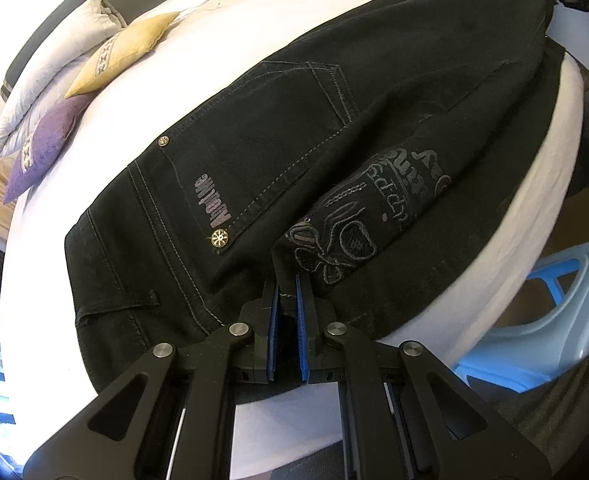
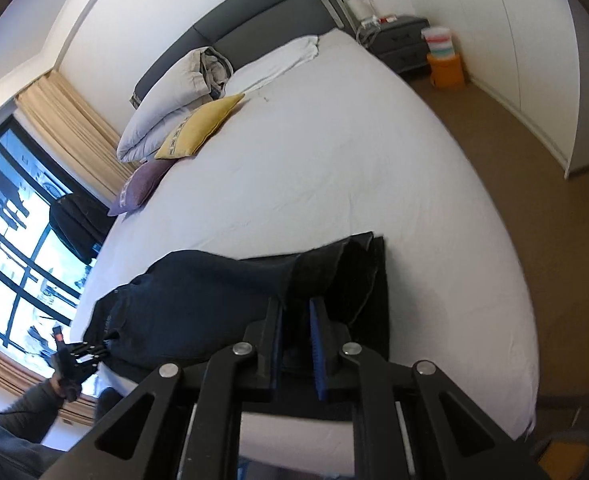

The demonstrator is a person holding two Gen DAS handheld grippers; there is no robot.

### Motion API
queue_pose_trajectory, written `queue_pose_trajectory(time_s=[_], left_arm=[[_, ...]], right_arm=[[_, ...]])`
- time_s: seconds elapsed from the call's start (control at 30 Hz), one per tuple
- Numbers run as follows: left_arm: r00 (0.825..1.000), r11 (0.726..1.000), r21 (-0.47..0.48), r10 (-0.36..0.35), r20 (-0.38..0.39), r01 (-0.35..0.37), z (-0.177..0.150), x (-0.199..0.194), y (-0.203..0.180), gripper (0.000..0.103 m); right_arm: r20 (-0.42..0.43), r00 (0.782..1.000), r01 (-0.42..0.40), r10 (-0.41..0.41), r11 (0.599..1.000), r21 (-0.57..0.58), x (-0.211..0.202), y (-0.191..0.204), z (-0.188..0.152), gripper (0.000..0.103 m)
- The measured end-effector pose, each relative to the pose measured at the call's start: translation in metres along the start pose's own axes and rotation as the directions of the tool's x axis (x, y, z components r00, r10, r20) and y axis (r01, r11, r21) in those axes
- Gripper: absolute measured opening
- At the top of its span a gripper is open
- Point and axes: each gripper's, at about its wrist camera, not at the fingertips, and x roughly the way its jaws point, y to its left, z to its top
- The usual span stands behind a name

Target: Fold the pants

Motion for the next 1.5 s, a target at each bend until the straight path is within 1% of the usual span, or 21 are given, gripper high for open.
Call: queue_pose_trajectory(time_s=[0.03, 0.07, 0.13, 0.17, 0.23, 0.27, 0.33, 0.43, 0.5, 0.63, 0.73, 0.87, 0.93, 1.0, 1.03, 1.07, 1.1, 1.2, 1.3, 1.4, 1.5], left_arm=[[1.0, 1.0, 0.008, -0.007, -0.003, 0.007, -0.001, -0.001, 0.001, 0.006], [1.0, 1.0, 0.019, -0.017, -0.01, 0.017, -0.002, -0.001, 0.001, 0.006], [0.999, 0.998, 0.05, -0.032, -0.025, 0.033, -0.004, -0.003, 0.002, 0.006], [0.999, 0.997, 0.067, -0.035, -0.034, 0.037, -0.004, -0.003, 0.001, 0.006], [0.999, 0.994, 0.102, -0.022, -0.041, 0.026, -0.004, -0.005, -0.001, 0.007], [0.999, 0.993, 0.114, -0.015, -0.045, 0.02, -0.004, -0.005, -0.002, 0.007], [0.999, 0.992, 0.122, -0.012, -0.053, 0.018, -0.002, -0.003, -0.003, 0.007], [0.998, 0.993, 0.118, -0.017, -0.061, 0.024, -0.001, 0.0, -0.004, 0.007], [0.998, 0.992, 0.12, -0.017, -0.063, 0.025, 0.001, 0.0, -0.006, 0.007], [0.998, 0.991, 0.13, -0.016, -0.064, 0.024, 0.002, 0.0, -0.009, 0.007], [0.998, 0.99, 0.137, -0.009, -0.064, 0.018, 0.003, 0.001, -0.009, 0.007], [0.999, 0.99, 0.137, 0.001, -0.052, 0.006, -0.001, 0.0, -0.014, 0.007], [0.999, 0.99, 0.14, 0.001, -0.045, 0.005, -0.003, -0.003, -0.019, 0.007], [0.999, 0.988, 0.152, -0.001, -0.038, 0.007, -0.007, -0.006, -0.021, 0.006], [0.999, 0.987, 0.16, 0.0, -0.033, 0.005, -0.009, -0.009, -0.023, 0.006], [1.0, 0.986, 0.168, 0.003, -0.028, 0.002, -0.01, -0.011, -0.024, 0.006], [1.0, 0.984, 0.178, 0.011, -0.02, -0.007, -0.013, -0.015, -0.027, 0.006], [0.999, 0.976, 0.212, 0.041, 0.013, -0.043, -0.023, -0.025, -0.038, 0.006], [0.996, 0.971, 0.224, 0.077, 0.049, -0.086, -0.031, -0.038, -0.047, 0.006], [0.992, 0.971, 0.211, 0.095, 0.078, -0.109, -0.037, -0.047, -0.049, 0.006], [0.991, 0.973, 0.2, 0.097, 0.095, -0.115, -0.041, -0.054, -0.05, 0.006]], right_arm=[[-0.027, 1.0, 0.014, -0.014, 1.0, 0.009, 0.004, -0.004, -0.003, 0.014], [-0.09, 0.995, 0.053, -0.051, 0.999, 0.013, 0.016, -0.013, -0.01, 0.014], [-0.197, 0.972, 0.138, -0.125, 0.989, 0.049, 0.041, -0.035, -0.027, 0.015], [-0.232, 0.965, 0.151, -0.125, 0.984, 0.098, 0.049, -0.048, -0.036, 0.017], [-0.209, 0.974, 0.13, -0.093, 0.977, 0.171, 0.05, -0.058, -0.044, 0.023], [-0.167, 0.982, 0.121, -0.085, 0.968, 0.218, 0.042, -0.063, -0.046, 0.033], [-0.117, 0.987, 0.14, -0.109, 0.945, 0.295, 0.028, -0.075, -0.044, 0.045], [-0.044, 0.985, 0.174, -0.169, 0.925, 0.337, 0.006, -0.085, -0.037, 0.046], [-0.009, 0.983, 0.175, -0.182, 0.934, 0.312, -0.003, -0.079, -0.028, 0.046], [0.031, 0.996, 0.079, -0.086, 0.982, 0.173, 0.008, -0.026, -0.004, 0.046], [-0.009, 1.0, 0.005, -0.004, 0.997, 0.078, 0.038, 0.017, 0.005, 0.046], [-0.154, 0.987, -0.041, 0.039, 0.999, -0.009, 0.094, 0.06, -0.004, 0.046], [-0.214, 0.977, -0.015, 0.0, 0.997, -0.069, 0.115, 0.074, -0.018, 0.046], [-0.32, 0.943, 0.06, -0.092, 0.992, -0.107, 0.143, 0.072, -0.04, 0.045], [-0.338, 0.933, 0.091, -0.125, 0.989, -0.116, 0.149, 0.067, -0.047, 0.037], [-0.321, 0.938, 0.096, -0.132, 0.988, -0.124, 0.15, 0.063, -0.052, 0.03], [-0.296, 0.948, 0.088, -0.118, 0.99, -0.114, 0.145, 0.058, -0.053, 0.03], [-0.294, 0.95, 0.089, -0.102, 0.994, -0.057, 0.133, 0.048, -0.052, 0.029], [-0.299, 0.943, 0.115, -0.146, 0.986, -0.119, 0.128, 0.055, -0.053, 0.03], [-0.299, 0.94, 0.13, -0.164, 0.983, -0.129, 0.129, 0.063, -0.052, 0.03], [-0.288, 0.949, 0.092, -0.127, 0.987, -0.132, 0.123, 0.083, -0.05, 0.03]])
